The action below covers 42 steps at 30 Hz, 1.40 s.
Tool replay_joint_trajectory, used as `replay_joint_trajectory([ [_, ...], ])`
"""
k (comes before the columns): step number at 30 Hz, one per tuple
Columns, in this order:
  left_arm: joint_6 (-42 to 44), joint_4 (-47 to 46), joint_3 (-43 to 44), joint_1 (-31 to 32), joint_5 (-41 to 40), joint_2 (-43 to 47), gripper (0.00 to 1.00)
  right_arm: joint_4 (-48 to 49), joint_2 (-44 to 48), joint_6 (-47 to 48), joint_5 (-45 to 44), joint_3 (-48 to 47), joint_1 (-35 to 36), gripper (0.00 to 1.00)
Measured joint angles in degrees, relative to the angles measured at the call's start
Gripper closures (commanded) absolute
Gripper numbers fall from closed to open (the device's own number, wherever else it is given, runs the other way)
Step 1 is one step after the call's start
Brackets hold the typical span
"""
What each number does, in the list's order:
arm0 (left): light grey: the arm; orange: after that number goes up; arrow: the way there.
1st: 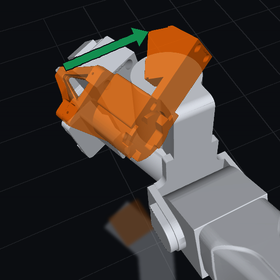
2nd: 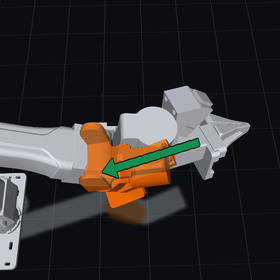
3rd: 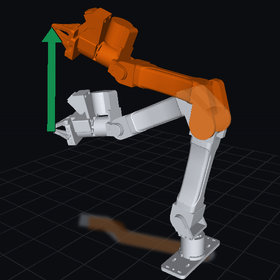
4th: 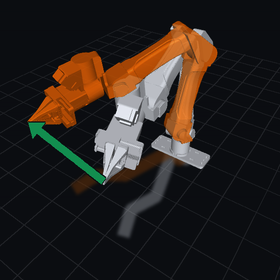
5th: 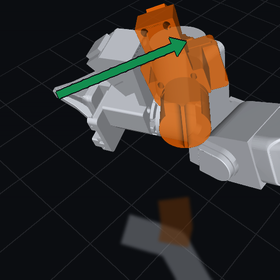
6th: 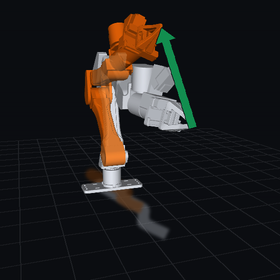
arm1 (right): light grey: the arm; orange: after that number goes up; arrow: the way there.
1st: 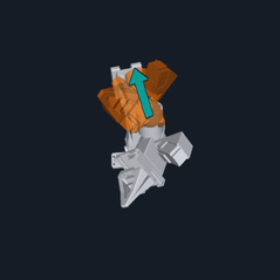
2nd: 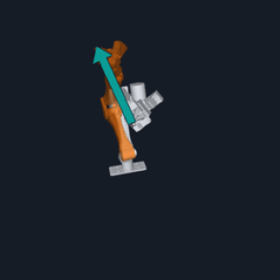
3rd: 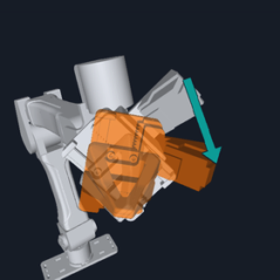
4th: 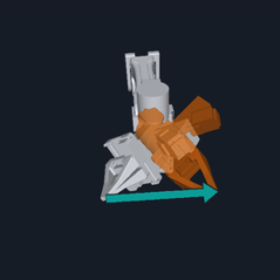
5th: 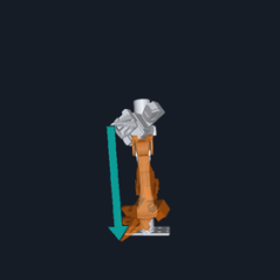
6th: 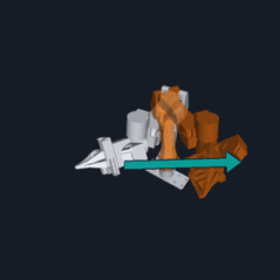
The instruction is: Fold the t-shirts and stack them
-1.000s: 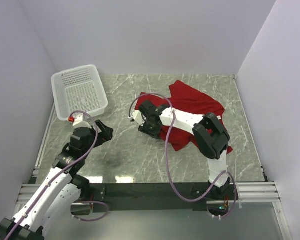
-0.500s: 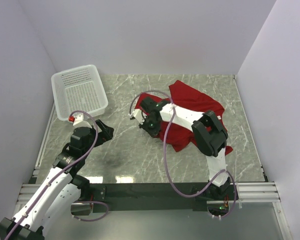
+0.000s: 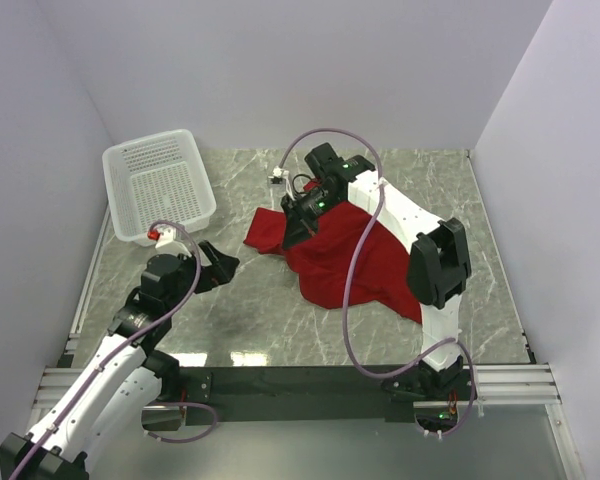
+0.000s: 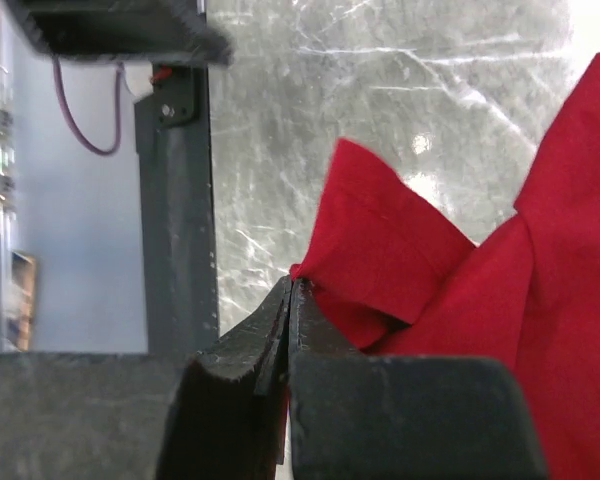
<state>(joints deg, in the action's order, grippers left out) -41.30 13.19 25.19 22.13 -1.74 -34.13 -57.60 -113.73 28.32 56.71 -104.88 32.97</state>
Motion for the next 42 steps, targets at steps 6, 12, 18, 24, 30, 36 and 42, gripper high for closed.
replay_joint_trajectory([
  [6,-0.7,-2.8,-2.1,0.0,5.3,-2.5,0.02,0.5,-1.4,-2.2,2.3,0.3,-0.6,1.0],
  [12,-5.8,-7.6,-3.8,0.0,6.8,-7.3,0.01,-2.1,-1.4,1.9,4.9,0.4,0.0,1.0],
  [18,-12.6,-8.9,-0.1,-0.3,3.4,-21.4,0.02,-8.6,-1.0,12.3,4.6,3.0,2.8,1.0],
  [24,-17.0,-8.7,13.6,-1.0,3.3,-42.0,0.2,-11.9,-0.4,17.5,3.2,7.4,6.3,1.0],
  [30,-19.6,-10.6,17.5,-1.0,6.2,-54.0,0.5,-12.7,0.4,18.8,2.8,6.6,6.4,1.0],
  [36,-19.9,-10.9,21.6,-1.1,10.0,-61.2,0.82,-12.9,0.8,19.4,2.6,6.1,6.4,1.0],
  [42,-18.7,-10.6,24.6,-1.1,10.5,-64.7,0.99,-16.7,0.8,24.3,2.0,1.0,8.4,1.0],
])
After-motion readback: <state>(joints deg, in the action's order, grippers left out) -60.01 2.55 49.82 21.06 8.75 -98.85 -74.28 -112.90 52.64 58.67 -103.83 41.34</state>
